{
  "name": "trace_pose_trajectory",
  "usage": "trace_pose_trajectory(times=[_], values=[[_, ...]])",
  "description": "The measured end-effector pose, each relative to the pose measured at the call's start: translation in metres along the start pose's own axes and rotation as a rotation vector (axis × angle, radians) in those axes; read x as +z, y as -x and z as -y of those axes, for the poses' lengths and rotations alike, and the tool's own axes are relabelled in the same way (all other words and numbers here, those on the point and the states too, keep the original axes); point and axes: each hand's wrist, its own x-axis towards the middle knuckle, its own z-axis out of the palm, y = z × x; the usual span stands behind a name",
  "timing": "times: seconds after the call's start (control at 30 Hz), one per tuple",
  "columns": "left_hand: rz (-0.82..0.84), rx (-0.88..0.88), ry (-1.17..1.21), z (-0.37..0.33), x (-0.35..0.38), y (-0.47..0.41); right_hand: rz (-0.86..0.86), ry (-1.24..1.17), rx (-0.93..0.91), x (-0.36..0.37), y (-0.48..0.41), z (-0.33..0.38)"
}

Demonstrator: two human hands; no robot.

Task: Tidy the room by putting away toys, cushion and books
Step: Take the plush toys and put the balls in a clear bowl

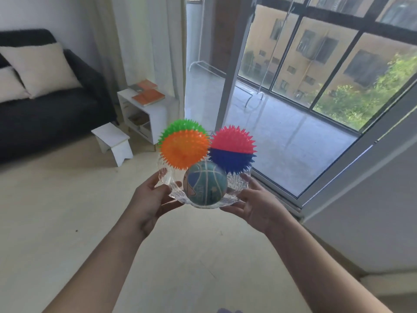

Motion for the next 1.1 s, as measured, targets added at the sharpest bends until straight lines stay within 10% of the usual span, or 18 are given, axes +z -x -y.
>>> trace_pose_trajectory(times=[1.1], values=[[-0.06,0.109,-0.065,-0.376,-0.522,-0.308,0.12,0.059,0.039,0.638,-0.357,-0.094]])
